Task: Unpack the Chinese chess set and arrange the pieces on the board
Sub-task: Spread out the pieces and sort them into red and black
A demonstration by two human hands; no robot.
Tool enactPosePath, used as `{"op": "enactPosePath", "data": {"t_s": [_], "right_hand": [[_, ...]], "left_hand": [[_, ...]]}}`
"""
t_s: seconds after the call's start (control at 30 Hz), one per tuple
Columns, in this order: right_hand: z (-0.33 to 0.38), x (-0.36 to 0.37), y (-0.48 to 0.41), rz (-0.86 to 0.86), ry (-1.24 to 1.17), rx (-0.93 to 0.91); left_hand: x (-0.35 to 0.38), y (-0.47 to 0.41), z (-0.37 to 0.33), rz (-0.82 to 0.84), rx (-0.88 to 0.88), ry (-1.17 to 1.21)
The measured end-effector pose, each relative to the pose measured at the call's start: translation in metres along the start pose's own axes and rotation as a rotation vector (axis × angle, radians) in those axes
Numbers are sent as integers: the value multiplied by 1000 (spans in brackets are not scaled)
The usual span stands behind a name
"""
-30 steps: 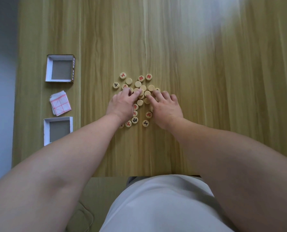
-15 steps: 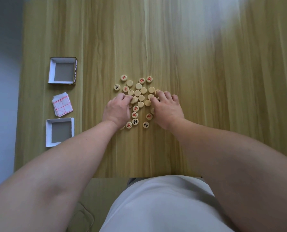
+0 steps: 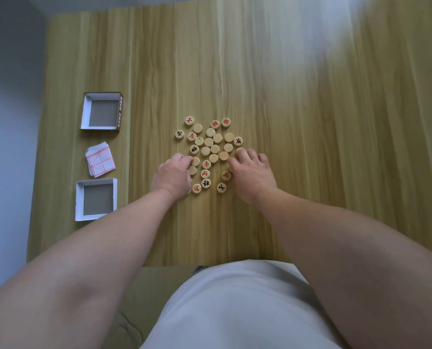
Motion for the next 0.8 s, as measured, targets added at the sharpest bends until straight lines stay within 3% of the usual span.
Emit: {"op": "enactPosePath", "data": {"t_s": [0.27, 0.4, 0.63, 0.8], "right_hand": [[-5, 6, 21, 27, 21, 47], [-4, 7, 30, 41, 65, -23], [-2, 8, 33, 136, 120, -133], [-4, 6, 29, 206, 111, -133]], "left_hand": [[-3, 10, 11, -20, -170, 70], [-3, 15, 11, -39, -219, 92], [2, 29, -7, -60, 48, 7], [8, 33, -9, 18, 79, -66]]}}
Point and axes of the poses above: each hand's wrist, its own y-axis away from the middle knuckle, its own x-axis out of the palm, z = x × y, the point moved 8 cm from there along -y, towards the middle knuckle, and after that the axes turned 5 degrees about x, right-handed, at the moved point
